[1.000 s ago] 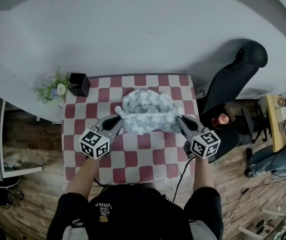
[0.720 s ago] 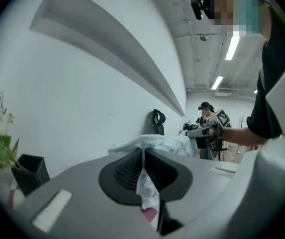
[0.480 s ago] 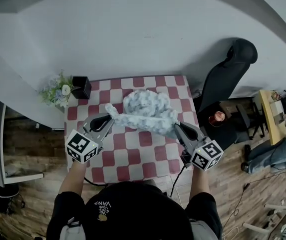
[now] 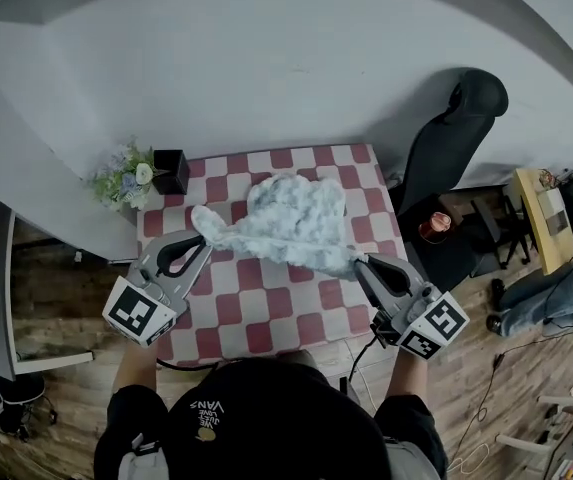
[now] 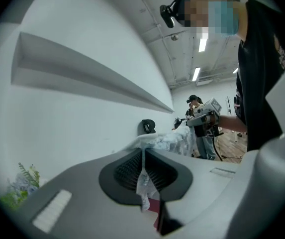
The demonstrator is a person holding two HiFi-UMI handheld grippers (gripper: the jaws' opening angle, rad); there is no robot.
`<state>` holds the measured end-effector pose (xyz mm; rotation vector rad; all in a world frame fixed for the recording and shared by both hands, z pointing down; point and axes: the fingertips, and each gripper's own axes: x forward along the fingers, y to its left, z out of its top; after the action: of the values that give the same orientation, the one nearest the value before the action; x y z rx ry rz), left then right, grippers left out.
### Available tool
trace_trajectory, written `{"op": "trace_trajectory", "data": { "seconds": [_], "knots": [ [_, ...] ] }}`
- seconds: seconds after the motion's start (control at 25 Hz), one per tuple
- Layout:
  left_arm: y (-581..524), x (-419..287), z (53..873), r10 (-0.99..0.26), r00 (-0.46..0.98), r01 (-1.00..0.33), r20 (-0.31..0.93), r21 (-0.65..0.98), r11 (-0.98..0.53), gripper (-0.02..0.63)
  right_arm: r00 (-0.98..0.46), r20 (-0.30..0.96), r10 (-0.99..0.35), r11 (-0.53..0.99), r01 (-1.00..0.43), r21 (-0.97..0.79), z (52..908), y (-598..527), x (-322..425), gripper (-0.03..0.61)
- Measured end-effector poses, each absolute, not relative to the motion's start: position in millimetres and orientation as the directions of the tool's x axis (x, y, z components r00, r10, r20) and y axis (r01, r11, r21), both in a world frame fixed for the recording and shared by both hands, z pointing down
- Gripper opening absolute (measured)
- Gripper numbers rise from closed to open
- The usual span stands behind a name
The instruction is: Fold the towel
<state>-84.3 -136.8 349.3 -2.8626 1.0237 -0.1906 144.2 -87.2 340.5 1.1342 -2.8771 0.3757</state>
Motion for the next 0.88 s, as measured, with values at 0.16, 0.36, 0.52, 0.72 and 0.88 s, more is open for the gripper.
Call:
{"op": "trace_trajectory", "data": {
  "seconds": [0.16,0.36,0.52,0.72,0.88],
  "knots": [
    [-110,-104,342,-0.612,0.784,-0.594,0.103,-0.160,-0.788,0.020,-0.732,0.093,-0.675,0.713,-0.680,-0.173,324,-53,122,0.031],
    [-73,-127,350,-0.553,0.822,-0.531,0.132,-0.171,-0.830,0.020,-0.691,0.087,-0.717,0.675,-0.720,-0.159,327,-4,94,0.031],
    [-51,-146,357,-0.525,0.841,-0.501,0.130,-0.176,-0.847,0.020,-0.671,0.128,-0.731,0.649,-0.740,-0.176,344,28,73,0.031],
    [-11,-154,369,-0.491,0.854,-0.469,0.173,-0.155,-0.870,0.020,-0.670,0.149,-0.727,0.643,-0.741,-0.195,347,68,63,0.029],
    [23,-156,379,-0.486,0.843,-0.473,0.230,-0.112,-0.874,0.020,-0.699,0.168,-0.695,0.666,-0.714,-0.215,352,100,58,0.029]
  ]
}}
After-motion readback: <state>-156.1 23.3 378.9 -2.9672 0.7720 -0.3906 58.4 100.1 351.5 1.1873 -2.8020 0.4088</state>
